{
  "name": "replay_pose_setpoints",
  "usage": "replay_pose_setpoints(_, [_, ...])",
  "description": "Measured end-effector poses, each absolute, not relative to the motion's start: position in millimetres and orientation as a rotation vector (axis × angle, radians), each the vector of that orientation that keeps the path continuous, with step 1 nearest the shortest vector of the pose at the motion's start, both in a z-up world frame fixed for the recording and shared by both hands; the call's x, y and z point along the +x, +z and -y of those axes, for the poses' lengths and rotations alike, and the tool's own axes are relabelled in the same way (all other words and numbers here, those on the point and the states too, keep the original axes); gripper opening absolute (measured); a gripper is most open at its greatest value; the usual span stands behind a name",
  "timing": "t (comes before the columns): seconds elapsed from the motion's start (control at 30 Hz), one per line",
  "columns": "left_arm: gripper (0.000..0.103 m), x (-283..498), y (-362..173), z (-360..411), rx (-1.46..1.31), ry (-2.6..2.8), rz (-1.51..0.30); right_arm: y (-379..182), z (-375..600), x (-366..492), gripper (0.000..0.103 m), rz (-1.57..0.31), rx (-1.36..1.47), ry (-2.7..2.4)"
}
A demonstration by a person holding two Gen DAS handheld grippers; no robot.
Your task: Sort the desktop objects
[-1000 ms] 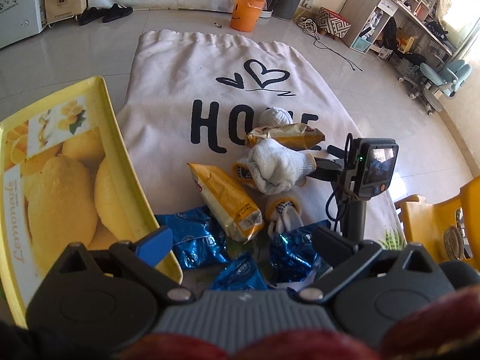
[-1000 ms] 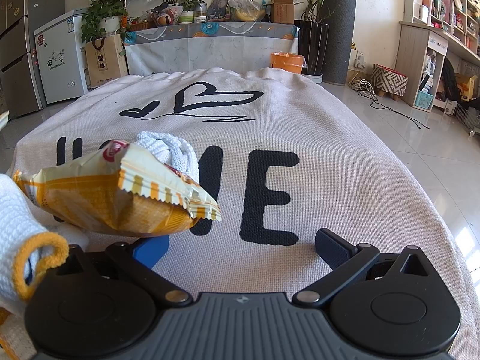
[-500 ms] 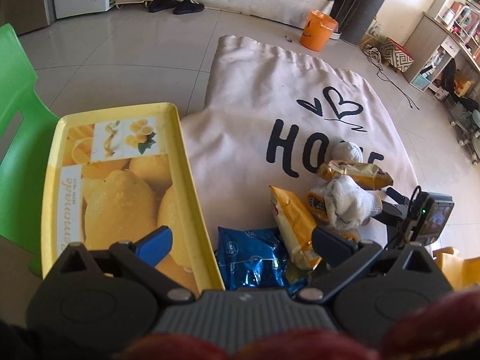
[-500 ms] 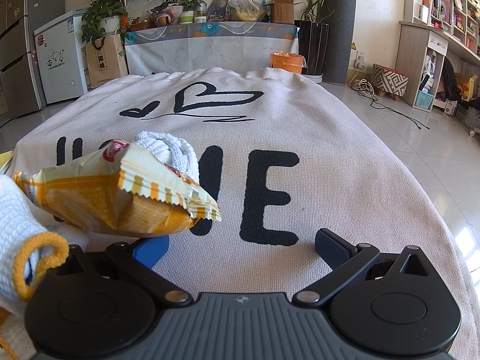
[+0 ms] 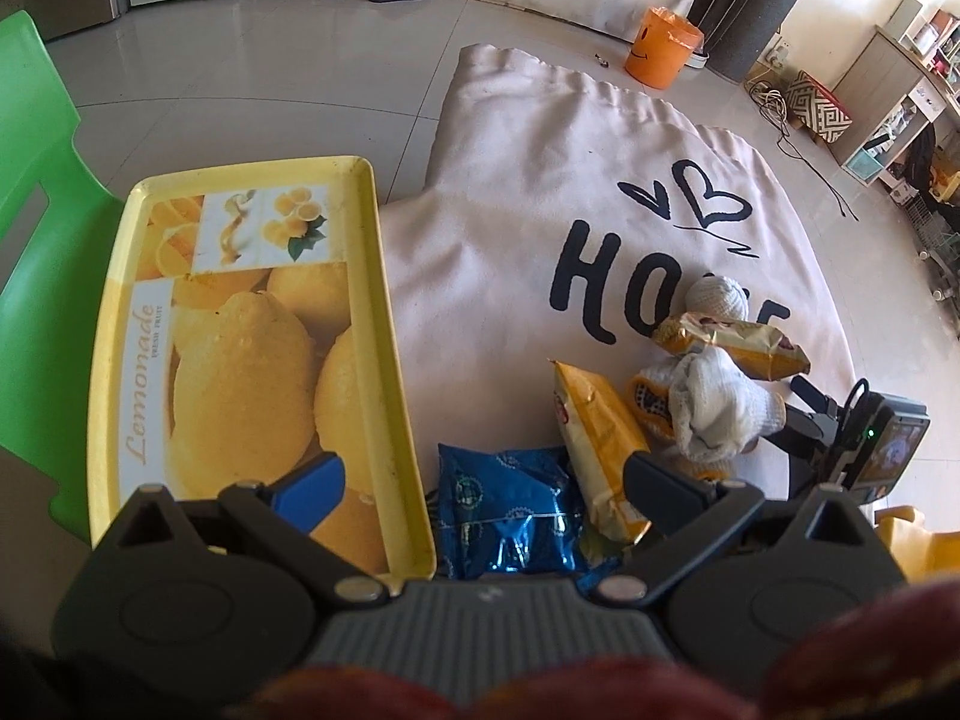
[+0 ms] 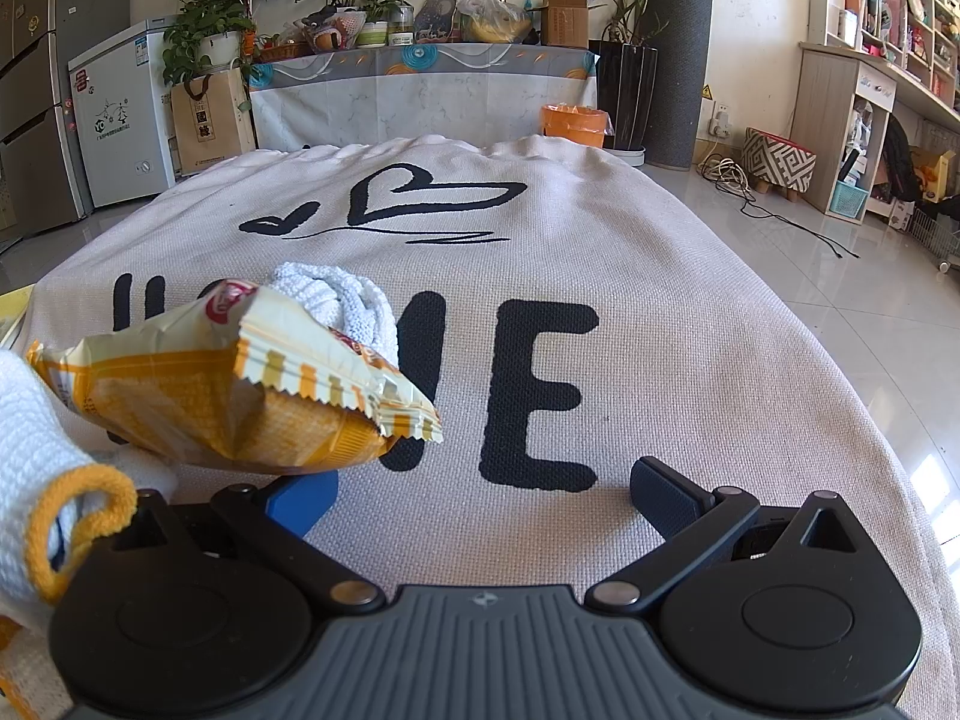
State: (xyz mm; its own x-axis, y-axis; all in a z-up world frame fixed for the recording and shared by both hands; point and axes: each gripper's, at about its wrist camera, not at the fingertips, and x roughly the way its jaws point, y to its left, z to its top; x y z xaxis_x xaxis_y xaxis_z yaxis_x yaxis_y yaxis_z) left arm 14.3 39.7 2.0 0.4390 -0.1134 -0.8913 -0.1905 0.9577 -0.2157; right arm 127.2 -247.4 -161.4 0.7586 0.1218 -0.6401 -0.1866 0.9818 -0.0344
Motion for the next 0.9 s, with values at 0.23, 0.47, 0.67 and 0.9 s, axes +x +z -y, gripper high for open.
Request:
replay_pose_setpoints(0.23, [0.102,10,-1,-26,-0.243,0.036,-1.112,-162,247,127,0.103,-0.69,-0.098,0.168])
replay_pose_setpoints(0.47, [0.102,2,-17,-15,-0.2,0.004,-1.139,-162,247,127,0.103,-0.69,-0.098,0.168])
replay_pose_setpoints(0.67, [0.102,-13,-28,0,-0.191,-0.016,-1.151,-162,247,127,0.103,-0.69,-0.098,0.168])
replay_pose_setpoints(0.9, [0.102,-50,-41,16,-0.196,0.0,-1.175,-162,247,127,0.103,-0.69,-0.098,0.168])
